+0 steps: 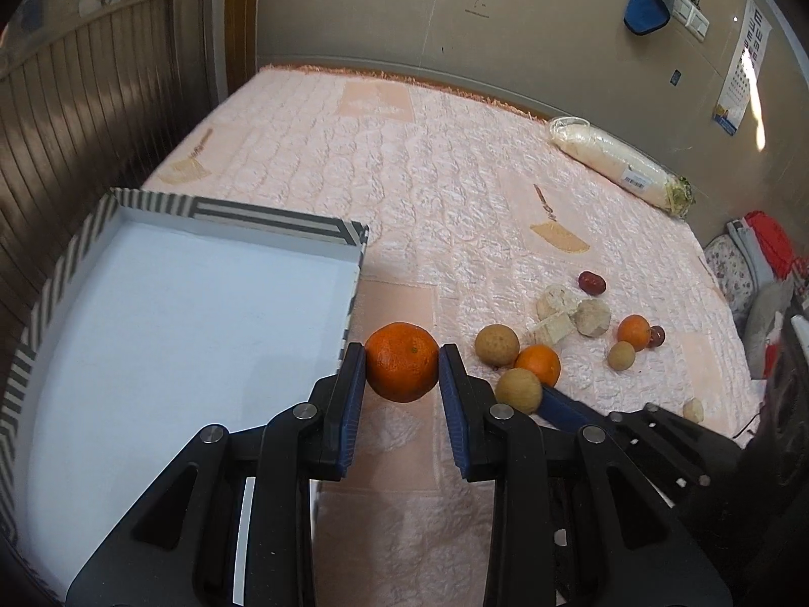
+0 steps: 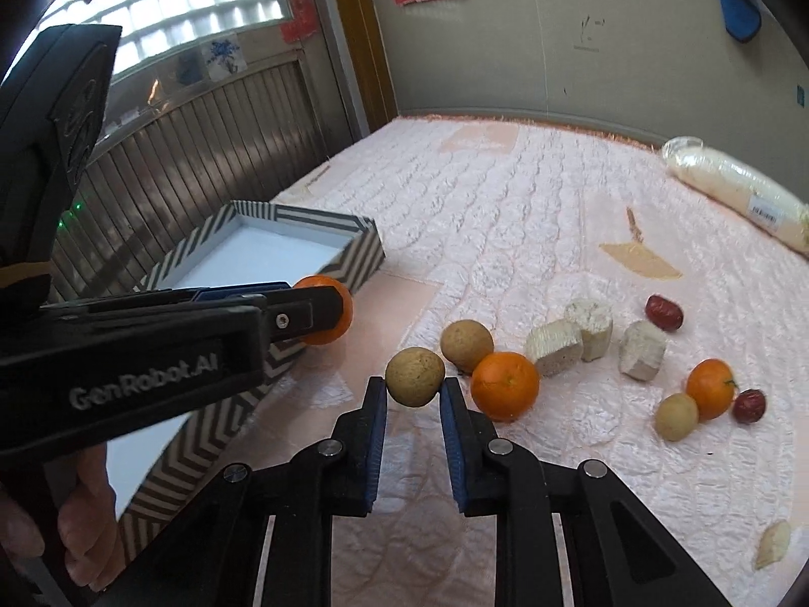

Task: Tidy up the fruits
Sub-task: 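Carry both fruits over the striped white tray and open both tools to release, then withdraw both open tools from the tray back over the fruits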

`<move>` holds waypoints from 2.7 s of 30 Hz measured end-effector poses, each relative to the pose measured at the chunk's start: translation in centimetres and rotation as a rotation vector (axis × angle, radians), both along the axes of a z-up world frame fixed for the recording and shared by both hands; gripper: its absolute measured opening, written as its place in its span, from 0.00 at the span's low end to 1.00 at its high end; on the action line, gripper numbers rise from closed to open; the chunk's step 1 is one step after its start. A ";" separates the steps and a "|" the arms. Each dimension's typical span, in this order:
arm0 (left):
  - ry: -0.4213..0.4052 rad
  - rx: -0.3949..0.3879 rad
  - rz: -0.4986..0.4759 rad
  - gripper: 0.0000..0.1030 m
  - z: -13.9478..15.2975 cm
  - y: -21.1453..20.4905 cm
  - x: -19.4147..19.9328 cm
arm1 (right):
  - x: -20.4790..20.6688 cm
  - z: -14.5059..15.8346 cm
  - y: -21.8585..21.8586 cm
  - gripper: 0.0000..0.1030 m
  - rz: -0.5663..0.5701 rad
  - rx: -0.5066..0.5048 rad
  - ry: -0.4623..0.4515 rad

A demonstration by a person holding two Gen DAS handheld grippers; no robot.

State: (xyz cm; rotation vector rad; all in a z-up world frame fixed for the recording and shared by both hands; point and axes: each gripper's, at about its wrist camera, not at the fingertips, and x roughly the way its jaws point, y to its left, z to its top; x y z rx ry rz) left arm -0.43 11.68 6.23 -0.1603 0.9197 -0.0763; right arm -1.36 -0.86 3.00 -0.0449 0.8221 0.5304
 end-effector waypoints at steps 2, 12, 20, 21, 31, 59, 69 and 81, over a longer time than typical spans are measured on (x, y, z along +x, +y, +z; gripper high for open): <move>-0.012 0.014 0.005 0.28 0.4 0.2 -0.5 | -0.3 0.6 0.2 0.20 -0.001 -0.013 -0.016; -0.052 0.079 0.089 0.28 2.3 4.8 -3.1 | -1.6 3.6 3.1 0.20 0.062 -0.012 -0.067; -0.026 0.114 0.189 0.28 1.4 9.4 -3.3 | -1.5 3.4 7.9 0.20 0.160 -0.028 -0.065; -0.014 0.118 0.200 0.28 1.0 9.8 -3.1 | -1.4 3.3 8.3 0.20 0.167 -0.031 -0.062; 0.068 0.115 0.266 0.28 -2.0 12.6 -1.7 | 0.6 0.5 13.6 0.20 0.250 -0.105 -0.003; -0.012 0.096 0.248 0.60 -0.1 11.2 -3.3 | -0.5 1.4 11.4 0.34 0.250 -0.070 -0.019; -0.077 0.107 0.139 0.61 1.9 5.1 -4.7 | -2.3 3.2 4.0 0.35 0.068 -0.039 -0.068; -0.067 0.098 0.003 0.61 1.0 -2.1 -4.8 | -4.0 2.8 -5.3 0.36 -0.142 -0.068 -0.050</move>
